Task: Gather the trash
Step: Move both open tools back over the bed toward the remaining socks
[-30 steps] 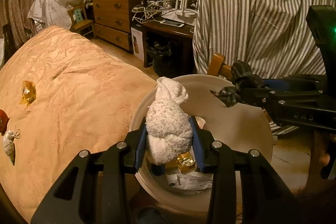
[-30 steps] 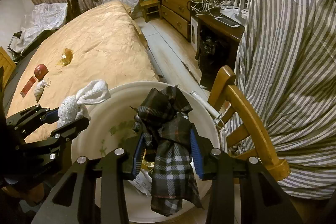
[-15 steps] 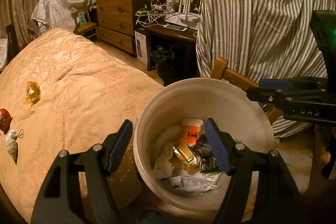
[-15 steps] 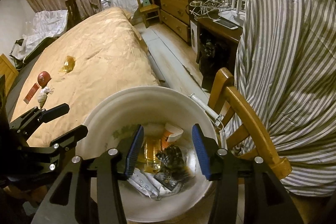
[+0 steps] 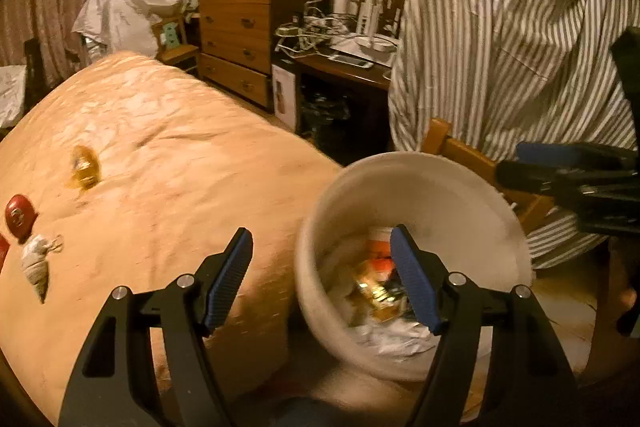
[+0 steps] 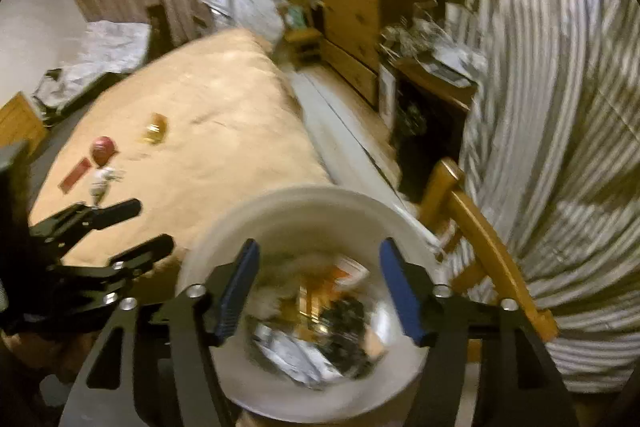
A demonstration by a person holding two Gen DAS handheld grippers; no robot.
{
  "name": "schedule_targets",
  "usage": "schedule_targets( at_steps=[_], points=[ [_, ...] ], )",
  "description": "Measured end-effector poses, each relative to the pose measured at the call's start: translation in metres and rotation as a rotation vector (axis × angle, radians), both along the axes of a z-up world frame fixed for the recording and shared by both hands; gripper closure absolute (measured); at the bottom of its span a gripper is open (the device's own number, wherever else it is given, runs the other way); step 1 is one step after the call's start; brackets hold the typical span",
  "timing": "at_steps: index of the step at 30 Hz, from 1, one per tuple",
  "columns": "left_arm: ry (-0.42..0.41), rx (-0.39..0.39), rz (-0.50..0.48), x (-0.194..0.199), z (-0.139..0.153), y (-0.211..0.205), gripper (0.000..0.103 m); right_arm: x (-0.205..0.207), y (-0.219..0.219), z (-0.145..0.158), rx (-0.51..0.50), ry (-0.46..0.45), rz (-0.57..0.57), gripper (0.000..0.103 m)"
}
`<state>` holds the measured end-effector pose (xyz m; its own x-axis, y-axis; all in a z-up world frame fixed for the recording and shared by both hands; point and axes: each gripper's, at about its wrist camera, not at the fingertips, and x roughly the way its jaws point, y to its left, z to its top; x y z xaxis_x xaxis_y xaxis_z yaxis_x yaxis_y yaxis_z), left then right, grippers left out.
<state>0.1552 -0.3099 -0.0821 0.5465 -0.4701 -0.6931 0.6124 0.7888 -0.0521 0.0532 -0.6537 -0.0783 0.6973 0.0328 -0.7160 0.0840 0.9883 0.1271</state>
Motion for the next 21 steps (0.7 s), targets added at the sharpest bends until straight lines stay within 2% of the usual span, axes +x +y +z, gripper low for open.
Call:
schedule_targets(
  at_steps=[2,9,16,21],
  points=[
    [-0.001,-0.001,0.042,0.007,-0.002,0.025,0.033,-0.002,0.019,0.007,-0.008,-0.034,0.04,0.03],
    [0.032,-0.007,0.263,0.044,-0.02,0.147,0.033,0.022,0.119,0.013,0.04,-0.091,0.244,0.027],
    [0.084,0.004,0.518,0.079,-0.044,0.285,0.033,0.066,0.221,-0.005,0.086,-0.063,0.395,0.027],
    [0.086,0.036,0.592,0.096,-0.051,0.344,0.033,0.108,0.312,-0.038,0.114,0.013,0.521,0.036]
  ],
)
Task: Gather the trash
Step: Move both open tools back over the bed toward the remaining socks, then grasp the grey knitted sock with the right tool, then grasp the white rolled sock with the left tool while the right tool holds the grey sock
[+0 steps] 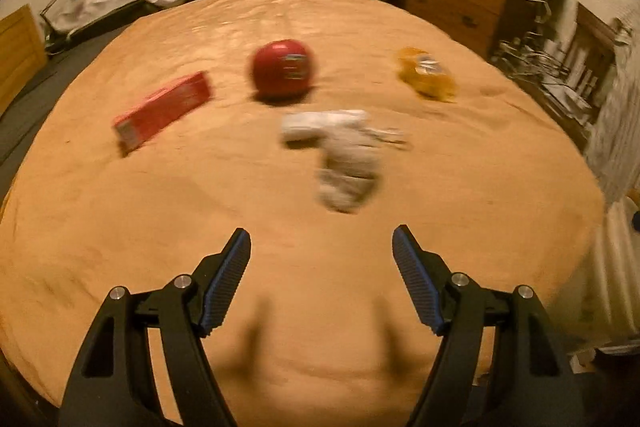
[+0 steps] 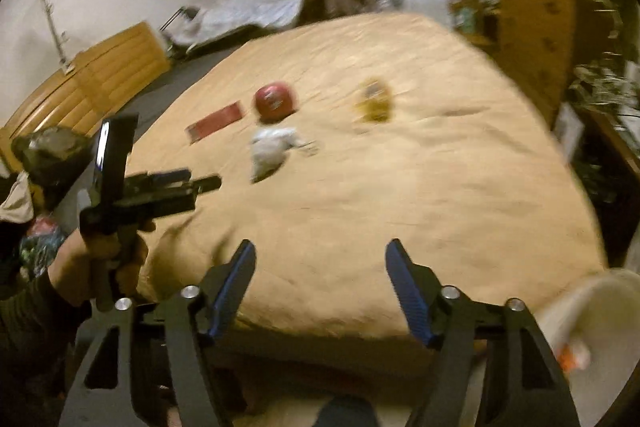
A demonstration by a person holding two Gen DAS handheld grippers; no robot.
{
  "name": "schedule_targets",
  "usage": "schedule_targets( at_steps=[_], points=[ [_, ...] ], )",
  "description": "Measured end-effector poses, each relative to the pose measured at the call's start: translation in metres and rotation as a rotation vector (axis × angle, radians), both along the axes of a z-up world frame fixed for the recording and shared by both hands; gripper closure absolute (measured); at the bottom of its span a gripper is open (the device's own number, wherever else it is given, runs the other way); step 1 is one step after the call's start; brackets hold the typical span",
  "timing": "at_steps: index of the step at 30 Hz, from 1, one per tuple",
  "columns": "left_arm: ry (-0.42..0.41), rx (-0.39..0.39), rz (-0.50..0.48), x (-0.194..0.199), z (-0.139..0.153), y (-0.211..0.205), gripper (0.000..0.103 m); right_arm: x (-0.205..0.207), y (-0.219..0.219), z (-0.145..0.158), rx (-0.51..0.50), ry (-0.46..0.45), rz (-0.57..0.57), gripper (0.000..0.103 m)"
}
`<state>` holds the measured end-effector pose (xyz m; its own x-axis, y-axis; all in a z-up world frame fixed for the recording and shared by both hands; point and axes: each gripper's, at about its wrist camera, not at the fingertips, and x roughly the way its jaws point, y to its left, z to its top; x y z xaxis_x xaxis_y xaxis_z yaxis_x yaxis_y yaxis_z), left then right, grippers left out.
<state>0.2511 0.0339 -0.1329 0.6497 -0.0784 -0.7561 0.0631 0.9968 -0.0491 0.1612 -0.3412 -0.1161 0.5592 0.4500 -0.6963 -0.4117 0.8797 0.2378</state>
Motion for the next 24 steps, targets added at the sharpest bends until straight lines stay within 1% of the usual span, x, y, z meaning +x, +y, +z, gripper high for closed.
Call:
schedule_targets(
  at_steps=[1,4,6,9,15,18,19,20,21,22,24],
  points=[
    [0.0,0.003,0.005,0.005,0.0,0.012,0.033,0.009,0.018,-0.005,0.004,0.011,0.021,0.038],
    [-0.003,0.008,0.011,0.009,-0.003,0.035,0.033,0.036,0.063,-0.018,0.016,0.035,0.054,0.039],
    [-0.006,0.017,0.015,0.016,-0.006,0.046,0.033,0.061,0.098,-0.026,0.035,0.058,0.066,0.039],
    [-0.003,0.021,0.02,0.025,-0.011,0.064,0.033,0.098,0.14,-0.04,0.031,0.087,0.073,0.039],
    [-0.008,0.032,0.001,0.041,-0.021,0.085,0.033,0.163,0.19,-0.069,-0.008,0.121,0.042,0.04],
    [-0.021,0.054,-0.035,0.047,-0.024,0.085,0.03,0.183,0.194,-0.084,-0.043,0.127,0.019,0.044],
    [-0.025,0.058,-0.043,0.048,-0.024,0.083,0.029,0.186,0.194,-0.088,-0.052,0.128,0.015,0.051],
    [-0.032,0.063,-0.061,0.05,-0.025,0.081,0.028,0.189,0.192,-0.092,-0.058,0.131,0.012,0.061],
    [-0.038,0.067,-0.077,0.053,-0.025,0.078,0.028,0.19,0.188,-0.094,-0.056,0.134,0.013,0.064],
    [-0.047,0.071,-0.099,0.056,-0.025,0.074,0.027,0.188,0.182,-0.095,-0.05,0.136,0.016,0.067],
    [-0.06,0.076,-0.14,0.062,-0.023,0.065,0.025,0.183,0.171,-0.093,-0.054,0.145,0.04,0.068]
  ],
)
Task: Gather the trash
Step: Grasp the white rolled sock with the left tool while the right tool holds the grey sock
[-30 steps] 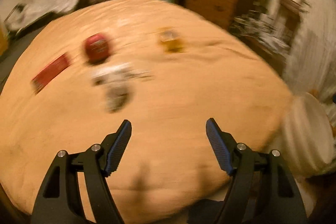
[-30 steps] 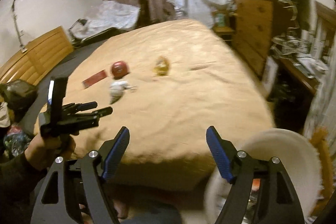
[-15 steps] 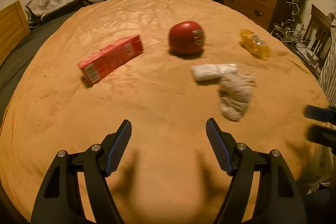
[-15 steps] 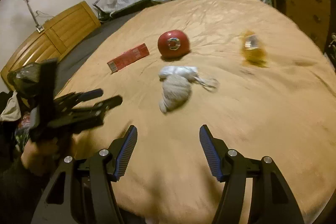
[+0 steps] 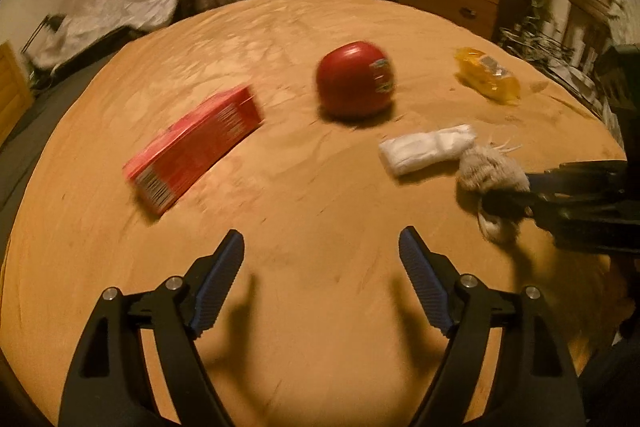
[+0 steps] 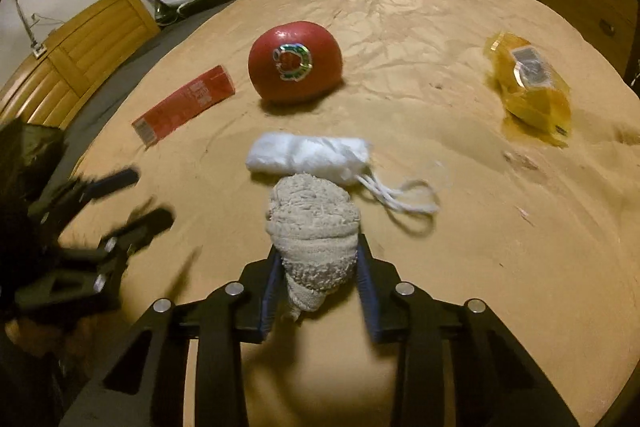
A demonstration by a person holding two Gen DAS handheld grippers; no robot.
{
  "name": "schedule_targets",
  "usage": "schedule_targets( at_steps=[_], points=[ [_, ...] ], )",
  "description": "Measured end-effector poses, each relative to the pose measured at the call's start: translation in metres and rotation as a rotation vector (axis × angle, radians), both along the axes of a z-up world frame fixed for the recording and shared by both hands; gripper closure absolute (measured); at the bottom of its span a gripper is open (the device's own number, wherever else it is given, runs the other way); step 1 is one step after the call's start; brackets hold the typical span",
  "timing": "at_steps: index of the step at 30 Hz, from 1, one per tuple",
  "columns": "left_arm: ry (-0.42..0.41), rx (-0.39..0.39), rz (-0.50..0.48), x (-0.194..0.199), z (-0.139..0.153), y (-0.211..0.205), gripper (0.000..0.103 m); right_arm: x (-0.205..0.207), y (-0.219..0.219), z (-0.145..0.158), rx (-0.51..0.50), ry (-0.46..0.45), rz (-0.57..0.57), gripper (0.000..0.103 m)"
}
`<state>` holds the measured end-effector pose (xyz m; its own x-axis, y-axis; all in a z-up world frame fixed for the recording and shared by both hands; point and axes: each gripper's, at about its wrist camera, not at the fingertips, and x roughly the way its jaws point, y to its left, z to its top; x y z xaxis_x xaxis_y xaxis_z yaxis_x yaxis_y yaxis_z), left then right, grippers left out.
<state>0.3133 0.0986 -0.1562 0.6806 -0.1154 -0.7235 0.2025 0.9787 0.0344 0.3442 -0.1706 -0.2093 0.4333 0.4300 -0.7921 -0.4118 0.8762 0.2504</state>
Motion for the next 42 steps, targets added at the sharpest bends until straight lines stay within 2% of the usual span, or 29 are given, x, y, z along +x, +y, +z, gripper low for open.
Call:
schedule_targets(
  at_steps=[5,9,13,15,18,19,21,22,24,26,27,29,30,37,42],
  points=[
    [-0.038,0.059,-0.195,0.017,0.008,-0.035,0.02,-0.028,-0.048,0.015,-0.039,0.006,0.04,0.068],
    [-0.023,0.088,-0.347,0.037,0.012,-0.061,0.019,-0.047,-0.09,0.025,-0.121,-0.001,0.033,0.068],
    [-0.013,0.101,-0.418,0.054,0.01,-0.077,0.019,-0.053,-0.114,0.024,-0.181,0.008,0.029,0.066],
    [-0.007,0.123,-0.447,0.061,0.006,-0.084,0.019,-0.054,-0.118,0.019,-0.196,0.014,0.035,0.063],
    [0.012,0.168,-0.47,0.068,-0.004,-0.095,0.02,-0.054,-0.116,0.018,-0.191,0.015,0.058,0.051],
    [0.021,0.177,-0.475,0.07,-0.007,-0.097,0.022,-0.053,-0.112,0.017,-0.191,0.012,0.065,0.047],
    [0.055,0.184,-0.486,0.072,-0.015,-0.099,0.038,-0.051,-0.106,0.018,-0.206,0.003,0.081,0.046],
    [0.054,0.177,-0.482,0.072,-0.016,-0.098,0.039,-0.05,-0.104,0.018,-0.213,0.0,0.083,0.046],
    [0.058,0.152,-0.454,0.072,-0.015,-0.093,0.051,-0.048,-0.102,0.017,-0.225,-0.002,0.082,0.046],
    [0.065,0.129,-0.429,0.071,-0.014,-0.089,0.058,-0.048,-0.097,0.016,-0.235,0.003,0.079,0.047],
    [0.066,0.124,-0.418,0.07,-0.015,-0.088,0.067,-0.047,-0.096,0.014,-0.241,0.003,0.078,0.048],
    [0.068,0.115,-0.398,0.067,-0.015,-0.088,0.072,-0.047,-0.095,0.01,-0.254,0.001,0.069,0.056],
    [0.067,0.117,-0.386,0.064,-0.016,-0.089,0.075,-0.047,-0.095,0.008,-0.256,0.0,0.064,0.057],
    [0.058,0.119,-0.283,0.045,-0.013,-0.087,0.077,-0.053,-0.102,0.001,-0.211,-0.039,-0.02,0.061],
    [0.029,0.052,-0.118,0.01,0.002,-0.062,0.077,-0.066,-0.104,0.006,-0.131,-0.088,-0.071,0.064]
  ],
)
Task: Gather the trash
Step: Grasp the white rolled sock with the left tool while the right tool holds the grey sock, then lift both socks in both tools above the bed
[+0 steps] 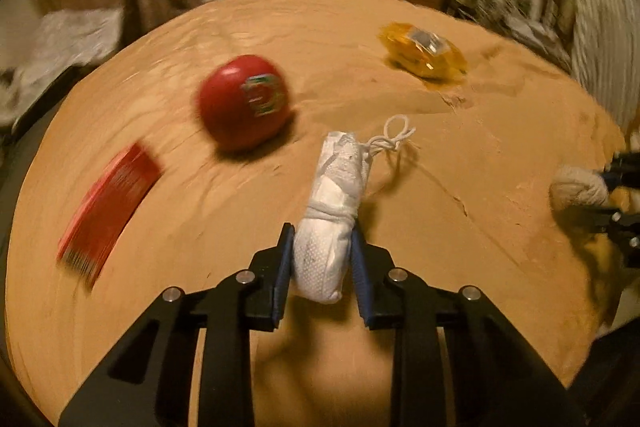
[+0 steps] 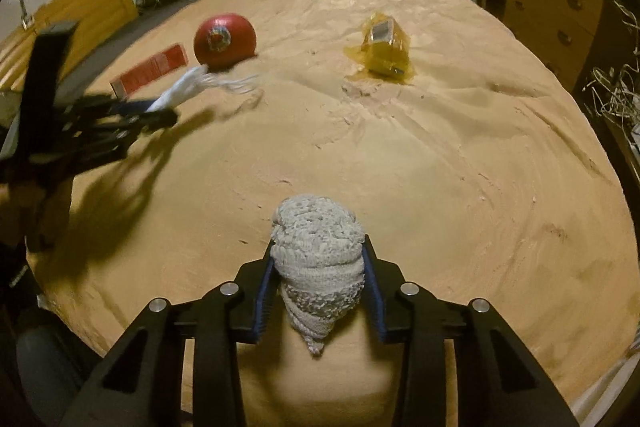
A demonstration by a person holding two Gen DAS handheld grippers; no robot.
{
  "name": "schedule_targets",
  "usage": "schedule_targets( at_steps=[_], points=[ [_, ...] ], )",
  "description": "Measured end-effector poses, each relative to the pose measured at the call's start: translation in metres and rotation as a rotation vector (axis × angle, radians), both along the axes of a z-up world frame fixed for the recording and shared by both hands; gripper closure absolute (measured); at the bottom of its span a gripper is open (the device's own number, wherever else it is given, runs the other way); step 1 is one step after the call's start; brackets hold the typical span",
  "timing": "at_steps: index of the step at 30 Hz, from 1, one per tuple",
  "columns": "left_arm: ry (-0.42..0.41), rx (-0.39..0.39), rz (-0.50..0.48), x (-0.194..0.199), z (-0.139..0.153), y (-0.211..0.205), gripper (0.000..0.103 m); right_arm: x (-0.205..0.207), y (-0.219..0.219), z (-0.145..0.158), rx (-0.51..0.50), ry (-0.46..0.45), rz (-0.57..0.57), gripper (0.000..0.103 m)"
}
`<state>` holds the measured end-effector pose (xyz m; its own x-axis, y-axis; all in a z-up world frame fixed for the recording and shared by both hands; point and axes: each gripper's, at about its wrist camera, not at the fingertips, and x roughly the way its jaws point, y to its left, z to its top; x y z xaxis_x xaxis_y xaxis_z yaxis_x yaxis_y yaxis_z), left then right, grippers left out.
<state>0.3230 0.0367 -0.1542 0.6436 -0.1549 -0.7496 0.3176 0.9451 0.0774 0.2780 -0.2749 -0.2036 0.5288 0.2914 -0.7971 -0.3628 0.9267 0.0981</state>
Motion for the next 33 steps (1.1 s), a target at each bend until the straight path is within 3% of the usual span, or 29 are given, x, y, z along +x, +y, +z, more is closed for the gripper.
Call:
schedule_targets(
  at_steps=[7,11,19,24,33],
  points=[
    [-0.089,-0.099,0.301,-0.074,0.032,0.031,0.077,-0.034,0.014,0.044,0.08,-0.154,-0.024,0.064],
    [-0.182,-0.112,0.393,-0.115,0.058,0.029,0.077,-0.063,0.028,0.081,0.111,-0.274,-0.017,0.064],
    [-0.397,-0.113,0.502,-0.177,0.115,0.007,0.076,-0.119,0.045,0.139,0.149,-0.465,-0.018,0.064],
    [-0.503,-0.089,0.509,-0.205,0.138,-0.009,0.075,-0.148,0.045,0.161,0.169,-0.533,-0.033,0.063],
    [-0.507,-0.092,0.504,-0.204,0.14,-0.02,0.075,-0.181,0.041,0.177,0.164,-0.586,-0.042,0.063]
  ],
)
